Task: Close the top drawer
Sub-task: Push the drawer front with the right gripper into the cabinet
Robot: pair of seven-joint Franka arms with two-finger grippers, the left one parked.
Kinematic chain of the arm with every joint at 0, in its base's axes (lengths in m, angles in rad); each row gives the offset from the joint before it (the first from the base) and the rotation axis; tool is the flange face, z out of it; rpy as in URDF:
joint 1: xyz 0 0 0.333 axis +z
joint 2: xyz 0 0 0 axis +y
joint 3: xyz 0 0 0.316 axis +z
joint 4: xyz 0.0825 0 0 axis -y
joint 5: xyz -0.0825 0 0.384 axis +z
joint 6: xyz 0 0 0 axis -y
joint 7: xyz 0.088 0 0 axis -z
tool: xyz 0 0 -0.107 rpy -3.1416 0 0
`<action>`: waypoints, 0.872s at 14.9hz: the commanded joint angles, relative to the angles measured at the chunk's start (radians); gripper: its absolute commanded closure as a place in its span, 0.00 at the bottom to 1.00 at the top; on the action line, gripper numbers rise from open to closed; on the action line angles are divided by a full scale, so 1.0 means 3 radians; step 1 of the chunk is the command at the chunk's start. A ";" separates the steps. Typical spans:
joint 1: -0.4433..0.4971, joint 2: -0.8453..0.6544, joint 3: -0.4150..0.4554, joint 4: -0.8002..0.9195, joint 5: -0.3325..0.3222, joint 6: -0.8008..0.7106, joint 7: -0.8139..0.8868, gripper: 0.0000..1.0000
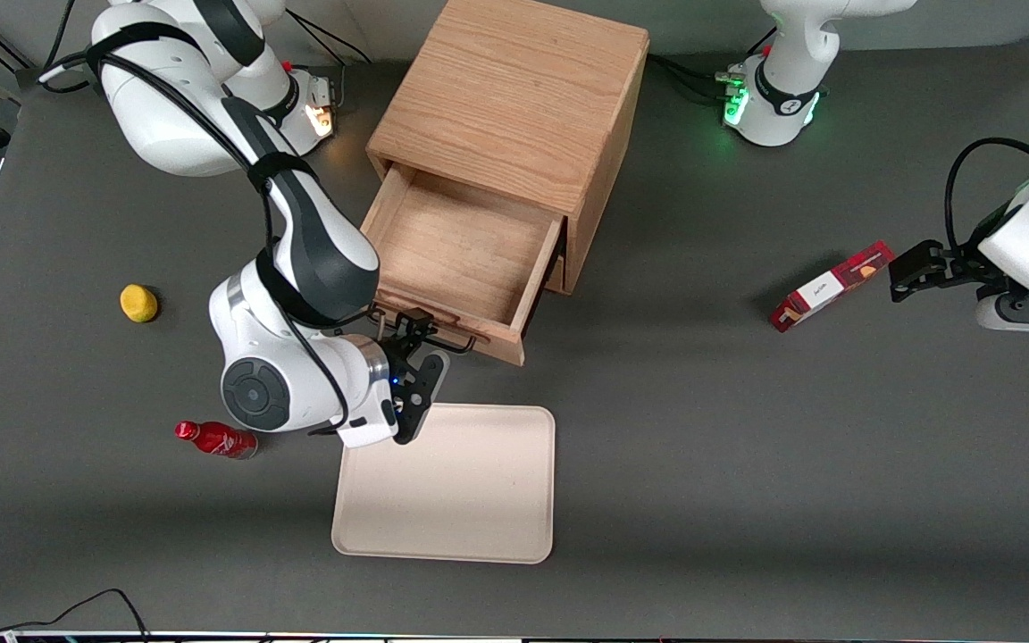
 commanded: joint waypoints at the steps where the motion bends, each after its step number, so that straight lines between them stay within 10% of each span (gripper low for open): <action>1: -0.0002 -0.0318 0.0048 -0.0426 0.0069 0.0029 0.0115 0.00; 13: -0.0018 -0.0886 0.0222 -0.1485 0.0105 0.0468 0.0206 0.00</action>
